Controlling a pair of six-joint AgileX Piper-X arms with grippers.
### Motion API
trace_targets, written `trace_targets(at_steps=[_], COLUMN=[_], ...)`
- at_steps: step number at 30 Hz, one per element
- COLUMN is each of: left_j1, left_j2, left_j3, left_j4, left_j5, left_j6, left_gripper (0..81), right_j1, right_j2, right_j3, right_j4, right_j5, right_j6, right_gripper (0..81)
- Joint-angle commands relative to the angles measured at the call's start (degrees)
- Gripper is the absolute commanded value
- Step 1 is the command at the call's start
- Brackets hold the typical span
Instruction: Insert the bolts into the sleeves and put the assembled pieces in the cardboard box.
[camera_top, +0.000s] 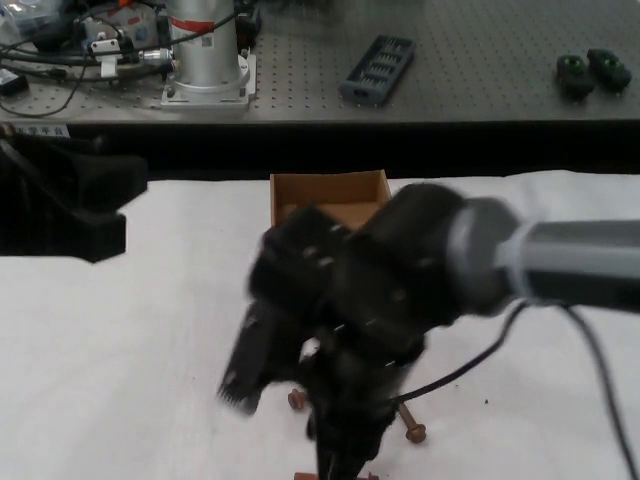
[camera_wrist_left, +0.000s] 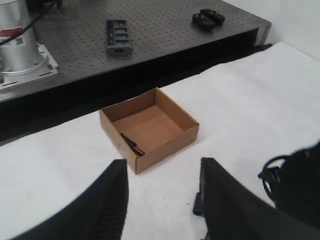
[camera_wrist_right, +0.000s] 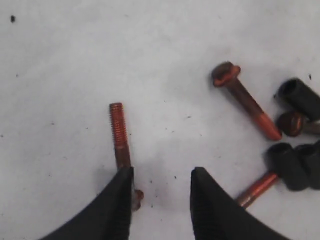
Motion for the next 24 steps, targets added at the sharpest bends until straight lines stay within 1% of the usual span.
trace_targets(at_steps=[1,3,6,9,12,14,17,22,24], left_j1=[-0.2,-0.5,-2.9,-7.9,-13.6,-17.2,-21.0,-25.0,-26.3], left_j2=[2.6,5.4,10.1,15.4,20.9,24.9,29.7,34.9,35.9], left_j3=[-0.7,-0.7,-0.7,-0.7,-0.7,-0.7,-0.7,-0.7,-0.7], left_j4=[1.8,4.3,7.9,9.9,10.4,10.4,10.6,10.6,10.6], left_j5=[5.2,7.6,9.2,9.6,9.3,9.3,8.9,8.7,6.5], left_j6=[4.1,7.1,11.4,17.2,25.1,29.4,30.9,34.4,35.3], left_gripper=[34.2,34.2,34.2,34.2,34.2,34.2,34.2,34.2,34.7], right_j1=[-0.9,-3.4,-7.9,-11.7,-14.3,-15.3,-15.8,-15.8,-15.8], right_j2=[-1.7,-4.5,-10.2,-16.7,-23.2,-26.4,-30.2,-34.1,-34.8], right_j3=[0.6,3.2,6.5,9.7,12.5,14.5,17.2,22.6,24.8], right_j4=[-0.7,-2.2,-4.9,-8.7,-11.8,-13.0,-13.8,-14.2,-14.5], right_j5=[-1.5,-1.3,-1.8,-2.9,-3.7,-3.7,-3.7,-5.1,-5.7], right_j6=[2.1,3.6,8.0,10.4,11.1,11.1,11.9,16.3,17.1], right_gripper=[27.5,27.5,27.5,27.5,27.5,27.5,27.5,27.5,27.5])
